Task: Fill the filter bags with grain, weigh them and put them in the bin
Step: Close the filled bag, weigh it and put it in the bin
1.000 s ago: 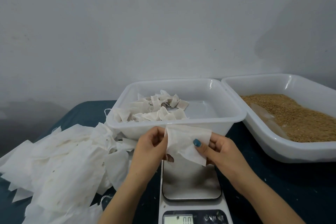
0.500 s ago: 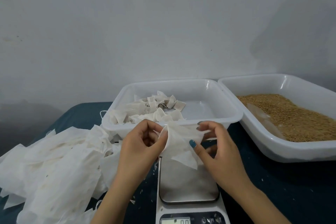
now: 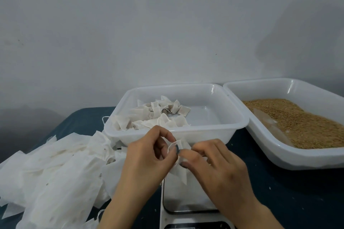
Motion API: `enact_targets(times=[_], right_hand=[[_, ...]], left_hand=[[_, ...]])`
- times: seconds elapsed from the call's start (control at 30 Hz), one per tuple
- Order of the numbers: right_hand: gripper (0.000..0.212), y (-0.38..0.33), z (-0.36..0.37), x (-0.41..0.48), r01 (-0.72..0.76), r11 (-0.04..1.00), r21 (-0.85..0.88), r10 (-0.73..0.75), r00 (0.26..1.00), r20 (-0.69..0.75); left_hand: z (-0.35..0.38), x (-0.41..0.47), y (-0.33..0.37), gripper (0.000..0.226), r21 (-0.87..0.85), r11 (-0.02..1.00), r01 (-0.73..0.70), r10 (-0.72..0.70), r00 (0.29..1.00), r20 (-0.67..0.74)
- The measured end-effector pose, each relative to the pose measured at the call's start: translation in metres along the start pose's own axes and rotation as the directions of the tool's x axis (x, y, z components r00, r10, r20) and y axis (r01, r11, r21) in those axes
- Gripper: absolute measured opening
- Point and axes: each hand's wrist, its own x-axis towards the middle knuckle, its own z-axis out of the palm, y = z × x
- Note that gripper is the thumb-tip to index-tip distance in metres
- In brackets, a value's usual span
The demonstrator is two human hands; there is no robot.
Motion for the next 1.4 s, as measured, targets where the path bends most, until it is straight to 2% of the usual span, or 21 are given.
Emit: enact_targets(times=[0.17,0.3,0.37,0.43,0.53,0.63,0.7,0.77,0.83,0.9,0.97,1.07,1.17,1.4], right_hand=[[0.013,0.005,-0.003,0.001,0.018,1.0,0.014,-0.019,0.998,0.057],[0.015,0.007,-0.003,0.003,0.04,0.995,0.09,-0.04,0.999,-0.004],[0.016,0.008,-0.004,0.003,0.04,0.992,0.121,-0.037,0.999,-0.027],[0.016,0.009,-0.005,0.002,0.038,0.985,0.168,-0.031,0.999,-0.042],[0.013,0.009,-0.007,0.004,0.016,0.974,0.226,0.0,0.997,-0.071],[0.009,0.008,-0.008,0.006,-0.009,0.955,0.297,0.036,0.996,-0.085],[0.007,0.008,-0.008,0.007,-0.012,0.944,0.329,0.039,0.996,-0.077],[0.007,0.008,-0.008,0.006,-0.018,0.931,0.364,0.042,0.997,-0.059],[0.006,0.009,-0.008,0.004,-0.035,0.915,0.402,0.057,0.998,-0.042],[0.006,0.01,-0.008,0.004,-0.062,0.902,0.428,0.083,0.996,-0.03],[0.006,0.012,-0.009,0.004,-0.089,0.887,0.453,0.108,0.994,-0.017],[0.022,0.013,-0.011,0.006,-0.082,0.89,0.448,0.083,0.996,0.018],[0.038,0.01,-0.013,0.007,-0.053,0.923,0.38,0.044,0.999,0.032],[0.029,0.011,-0.011,0.002,-0.021,0.944,0.328,0.01,0.999,0.035]], left_hand=[[0.0,0.0,0.0,0.023,-0.074,0.997,0.035,-0.034,0.999,0.008],[-0.002,-0.001,-0.001,0.025,-0.056,0.997,0.059,-0.057,0.998,0.04],[-0.003,0.0,-0.003,0.022,-0.092,0.991,0.097,-0.088,0.99,0.106],[-0.004,0.0,-0.003,0.01,-0.14,0.981,0.131,-0.096,0.968,0.232],[-0.006,-0.001,-0.005,0.037,-0.215,0.964,0.155,-0.063,0.921,0.383],[-0.007,-0.003,-0.005,0.074,-0.288,0.943,0.167,0.024,0.829,0.559],[-0.005,-0.005,-0.003,0.082,-0.25,0.956,0.153,0.039,0.779,0.626],[0.0,-0.006,-0.001,0.076,-0.191,0.975,0.11,0.034,0.781,0.623],[0.003,-0.008,0.0,0.06,-0.127,0.989,0.082,0.013,0.791,0.611],[0.003,-0.007,-0.002,0.042,-0.098,0.99,0.099,-0.022,0.805,0.593],[0.002,-0.007,-0.002,0.033,-0.123,0.981,0.149,-0.056,0.829,0.556],[0.003,-0.006,-0.005,0.029,-0.138,0.976,0.167,-0.073,0.854,0.515],[0.006,-0.007,-0.006,0.025,-0.143,0.976,0.164,-0.064,0.846,0.53],[0.005,-0.007,-0.007,0.025,-0.202,0.964,0.172,-0.027,0.822,0.569]])
